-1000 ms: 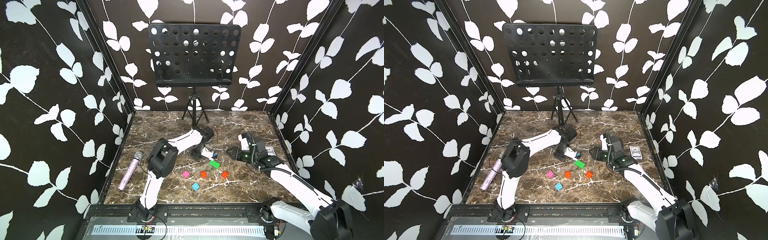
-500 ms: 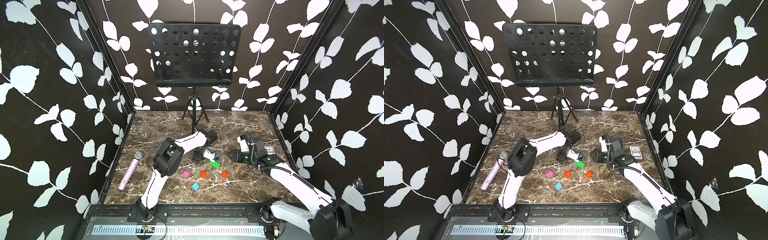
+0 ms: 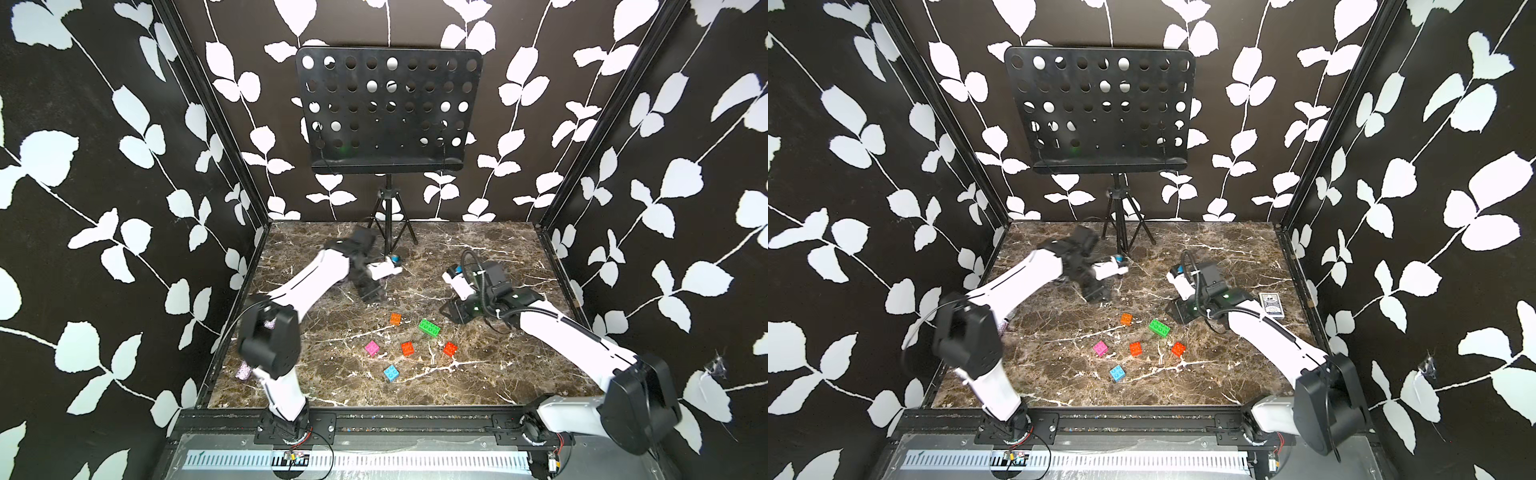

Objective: Assemble the letter y with lego
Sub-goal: Place the lego brick at the center of the board, then pick up the lego brick from the center of the board.

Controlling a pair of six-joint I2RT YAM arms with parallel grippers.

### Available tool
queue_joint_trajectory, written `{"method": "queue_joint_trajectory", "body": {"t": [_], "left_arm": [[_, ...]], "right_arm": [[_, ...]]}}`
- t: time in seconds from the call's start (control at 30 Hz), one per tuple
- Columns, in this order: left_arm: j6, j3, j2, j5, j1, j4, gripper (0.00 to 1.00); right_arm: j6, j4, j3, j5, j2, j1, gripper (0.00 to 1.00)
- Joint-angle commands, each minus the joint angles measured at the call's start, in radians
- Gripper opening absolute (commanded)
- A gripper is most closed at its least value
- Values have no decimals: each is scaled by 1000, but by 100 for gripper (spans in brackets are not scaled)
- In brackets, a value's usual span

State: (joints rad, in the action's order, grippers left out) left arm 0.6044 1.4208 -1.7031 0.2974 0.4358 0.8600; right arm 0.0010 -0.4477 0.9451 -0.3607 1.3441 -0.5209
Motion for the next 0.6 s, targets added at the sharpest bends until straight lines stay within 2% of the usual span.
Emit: {"method": "queue_joint_trajectory", "body": {"t": [0.0,0.1,0.23,0.4,0.57], "left_arm": [[-258,-156,92,201,-82,-160,72],[-367,-293,185,248,-172,-285,73],[-389,-385,256,257,-232,-336,74],[-391,-443,288,238,-283,-369,75],[-430,-493,313,259,-333,-404,76]], "right_arm": [[-325,-85,53,-20,60,-74,52],[-513,-106,79,-22,121,-129,53],[-721,-144,130,-39,212,-178,53],[-833,-186,204,-15,347,-231,53],[-849,-174,243,-28,439,-267,53]]}}
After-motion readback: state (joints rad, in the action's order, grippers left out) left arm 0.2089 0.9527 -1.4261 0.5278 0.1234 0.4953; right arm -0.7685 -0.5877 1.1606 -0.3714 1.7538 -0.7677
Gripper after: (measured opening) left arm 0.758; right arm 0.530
